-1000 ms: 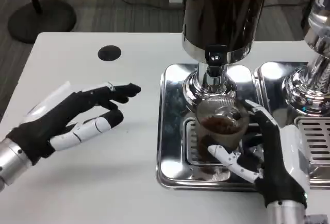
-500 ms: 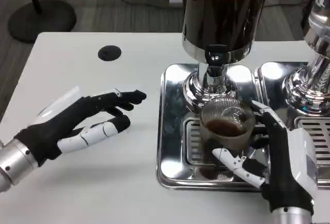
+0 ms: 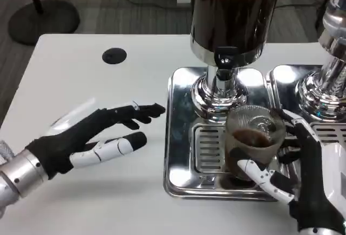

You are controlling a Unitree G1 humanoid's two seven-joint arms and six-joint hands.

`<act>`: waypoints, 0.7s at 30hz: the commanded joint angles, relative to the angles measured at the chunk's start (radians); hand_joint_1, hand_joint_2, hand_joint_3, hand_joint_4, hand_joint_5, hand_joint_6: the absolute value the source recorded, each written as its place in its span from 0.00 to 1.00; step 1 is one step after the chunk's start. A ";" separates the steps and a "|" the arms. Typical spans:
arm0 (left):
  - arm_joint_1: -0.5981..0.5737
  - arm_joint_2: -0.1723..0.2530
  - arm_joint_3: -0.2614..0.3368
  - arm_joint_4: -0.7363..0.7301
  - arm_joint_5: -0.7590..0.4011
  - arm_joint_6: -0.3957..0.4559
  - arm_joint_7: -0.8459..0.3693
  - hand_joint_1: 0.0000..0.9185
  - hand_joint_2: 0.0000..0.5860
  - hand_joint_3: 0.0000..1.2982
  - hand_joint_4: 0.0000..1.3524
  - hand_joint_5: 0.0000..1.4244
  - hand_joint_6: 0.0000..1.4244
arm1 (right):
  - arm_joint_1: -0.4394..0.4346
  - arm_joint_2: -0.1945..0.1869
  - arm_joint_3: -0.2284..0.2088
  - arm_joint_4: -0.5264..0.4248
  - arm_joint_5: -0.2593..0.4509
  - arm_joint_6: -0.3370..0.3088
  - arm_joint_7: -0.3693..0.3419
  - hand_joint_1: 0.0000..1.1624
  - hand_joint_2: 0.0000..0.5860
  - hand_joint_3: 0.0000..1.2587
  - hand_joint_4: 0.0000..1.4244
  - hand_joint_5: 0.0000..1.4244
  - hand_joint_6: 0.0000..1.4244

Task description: Grasp the cup under the faucet to collect the drink, then remove the cup.

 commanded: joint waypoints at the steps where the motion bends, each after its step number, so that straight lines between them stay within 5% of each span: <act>1: -0.008 0.001 -0.021 -0.011 0.013 -0.019 -0.013 0.00 0.26 0.18 0.16 0.17 0.23 | 0.021 0.007 -0.006 -0.066 -0.001 -0.048 -0.024 0.57 0.36 0.35 0.34 0.44 0.52; 21: 0.006 0.003 -0.050 -0.040 0.026 -0.061 -0.011 0.00 0.26 0.18 0.15 0.16 0.23 | 0.063 0.013 -0.004 -0.132 0.003 -0.061 -0.016 0.58 0.39 0.38 0.36 0.48 0.57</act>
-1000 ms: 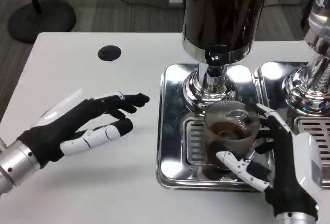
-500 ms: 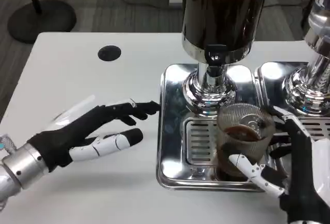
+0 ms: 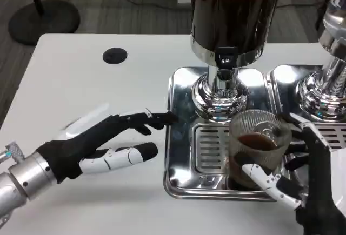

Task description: Grasp the cup under the faucet to collect the drink, then remove the cup.

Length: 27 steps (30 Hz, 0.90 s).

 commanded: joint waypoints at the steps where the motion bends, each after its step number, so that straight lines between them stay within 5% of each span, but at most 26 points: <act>1: 0.008 0.008 -0.010 -0.029 0.023 -0.027 0.000 0.00 0.26 0.18 0.15 0.16 0.23 | 0.007 0.009 -0.001 -0.070 0.003 -0.057 -0.016 0.57 0.39 0.38 0.37 0.48 0.58; 27: 0.056 0.012 -0.051 -0.088 0.033 -0.060 -0.013 0.00 0.26 0.17 0.15 0.15 0.23 | 0.112 0.015 0.005 -0.175 0.005 -0.088 0.005 0.58 0.40 0.40 0.39 0.50 0.61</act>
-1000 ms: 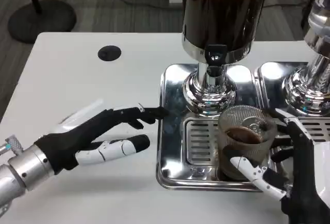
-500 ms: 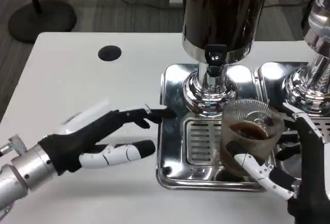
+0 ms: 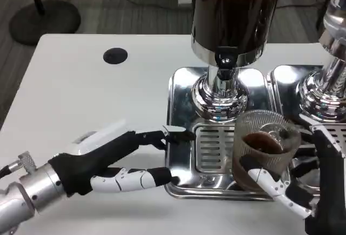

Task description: Grasp the cup under the faucet to collect the drink, then remove the cup.

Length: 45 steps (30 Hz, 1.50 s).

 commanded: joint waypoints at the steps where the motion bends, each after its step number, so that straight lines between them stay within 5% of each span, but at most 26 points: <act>1: 0.005 0.013 -0.009 -0.012 0.007 -0.013 -0.011 0.00 0.26 0.17 0.15 0.15 0.23 | 0.006 0.009 0.003 -0.056 0.001 -0.061 -0.014 0.58 0.40 0.40 0.39 0.50 0.61; 21: 0.023 0.018 -0.016 -0.038 0.008 -0.050 -0.019 0.00 0.26 0.17 0.14 0.15 0.18 | 0.123 0.031 0.012 -0.158 -0.020 -0.125 -0.025 0.59 0.41 0.42 0.40 0.52 0.63; 45: 0.112 0.060 0.003 -0.127 -0.076 -0.031 -0.053 0.00 0.26 0.17 0.14 0.14 0.17 | 0.191 0.050 0.057 -0.171 -0.024 -0.155 -0.021 0.58 0.43 0.43 0.42 0.54 0.66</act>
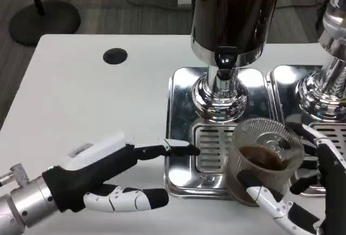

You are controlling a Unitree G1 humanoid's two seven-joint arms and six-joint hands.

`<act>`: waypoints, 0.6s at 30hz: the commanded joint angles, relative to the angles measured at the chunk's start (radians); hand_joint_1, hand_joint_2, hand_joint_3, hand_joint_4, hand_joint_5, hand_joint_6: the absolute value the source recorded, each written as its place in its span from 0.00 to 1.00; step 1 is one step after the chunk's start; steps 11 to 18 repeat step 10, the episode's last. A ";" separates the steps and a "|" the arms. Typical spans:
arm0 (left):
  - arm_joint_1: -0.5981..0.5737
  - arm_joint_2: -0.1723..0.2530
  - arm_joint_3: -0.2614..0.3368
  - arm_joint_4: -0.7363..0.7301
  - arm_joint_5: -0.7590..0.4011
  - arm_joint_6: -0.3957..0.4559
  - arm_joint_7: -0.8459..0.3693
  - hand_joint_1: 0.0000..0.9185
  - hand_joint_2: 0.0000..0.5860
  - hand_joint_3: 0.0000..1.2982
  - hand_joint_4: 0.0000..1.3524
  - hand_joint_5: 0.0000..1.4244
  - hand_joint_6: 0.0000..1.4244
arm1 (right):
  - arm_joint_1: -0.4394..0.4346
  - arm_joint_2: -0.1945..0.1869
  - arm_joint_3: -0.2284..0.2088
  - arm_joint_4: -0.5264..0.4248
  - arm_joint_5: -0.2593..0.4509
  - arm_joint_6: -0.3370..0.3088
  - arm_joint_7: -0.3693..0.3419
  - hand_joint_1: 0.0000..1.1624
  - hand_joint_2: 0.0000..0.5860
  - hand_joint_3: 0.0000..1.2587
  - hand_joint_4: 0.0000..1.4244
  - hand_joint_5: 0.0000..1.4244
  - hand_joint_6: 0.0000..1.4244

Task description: Grasp the cup under the faucet to collect the drink, then remove the cup.

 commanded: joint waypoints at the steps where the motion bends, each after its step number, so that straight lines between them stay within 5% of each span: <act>1: 0.019 0.018 0.000 -0.016 -0.010 0.008 -0.015 0.00 0.26 0.17 0.14 0.14 0.17 | 0.004 0.012 0.010 -0.049 0.001 -0.055 -0.019 0.58 0.43 0.44 0.42 0.54 0.66; 18: 0.046 0.027 0.005 -0.034 -0.011 0.002 -0.014 0.00 0.26 0.17 0.13 0.14 0.17 | 0.008 0.017 0.020 -0.048 -0.002 -0.055 -0.018 0.57 0.43 0.44 0.42 0.54 0.66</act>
